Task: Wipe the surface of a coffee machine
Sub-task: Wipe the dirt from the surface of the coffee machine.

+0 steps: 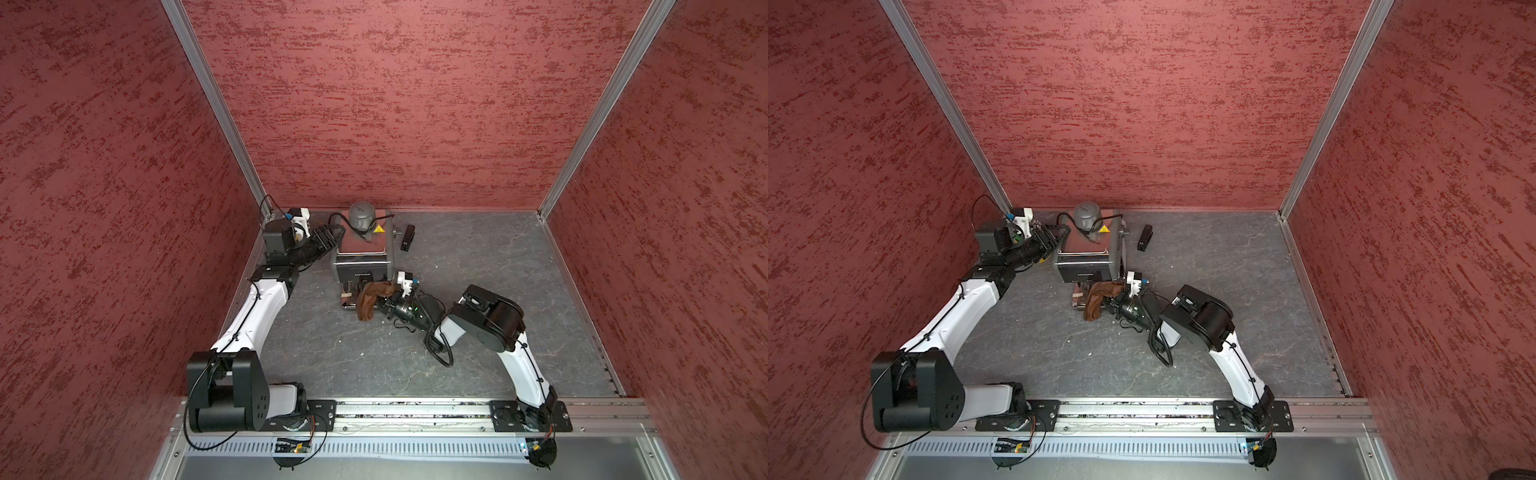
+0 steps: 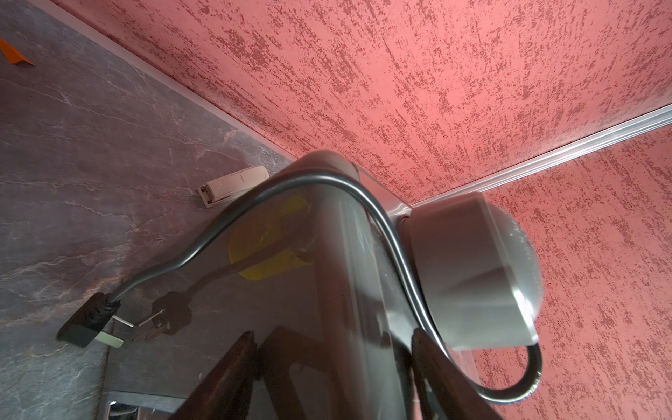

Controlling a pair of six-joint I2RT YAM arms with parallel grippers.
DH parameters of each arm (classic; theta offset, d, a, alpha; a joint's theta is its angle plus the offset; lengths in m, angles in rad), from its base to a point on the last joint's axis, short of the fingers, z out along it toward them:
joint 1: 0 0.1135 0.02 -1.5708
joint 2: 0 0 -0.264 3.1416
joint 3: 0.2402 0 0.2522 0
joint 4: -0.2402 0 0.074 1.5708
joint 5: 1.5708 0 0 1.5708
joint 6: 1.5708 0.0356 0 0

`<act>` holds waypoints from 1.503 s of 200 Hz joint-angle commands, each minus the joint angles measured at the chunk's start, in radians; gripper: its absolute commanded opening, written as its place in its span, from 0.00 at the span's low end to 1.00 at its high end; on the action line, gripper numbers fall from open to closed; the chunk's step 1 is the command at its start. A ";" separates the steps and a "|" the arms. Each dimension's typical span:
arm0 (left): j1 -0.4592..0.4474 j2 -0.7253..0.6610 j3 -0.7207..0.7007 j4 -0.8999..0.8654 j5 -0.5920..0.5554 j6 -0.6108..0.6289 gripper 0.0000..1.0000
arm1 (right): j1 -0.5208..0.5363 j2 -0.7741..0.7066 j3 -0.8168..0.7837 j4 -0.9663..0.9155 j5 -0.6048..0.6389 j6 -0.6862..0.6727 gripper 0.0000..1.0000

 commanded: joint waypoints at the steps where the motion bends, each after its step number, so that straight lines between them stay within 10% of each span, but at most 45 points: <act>1: -0.001 -0.008 -0.023 -0.073 0.014 0.007 0.67 | -0.016 -0.069 -0.030 -0.059 0.065 0.058 0.00; 116: 0.005 -0.028 -0.056 -0.063 0.013 0.002 0.67 | -0.050 -0.269 0.082 -0.837 0.108 -0.195 0.00; 300: 0.003 -0.012 -0.064 -0.041 0.035 -0.012 0.67 | -0.005 -0.054 0.271 -0.777 0.002 -0.032 0.00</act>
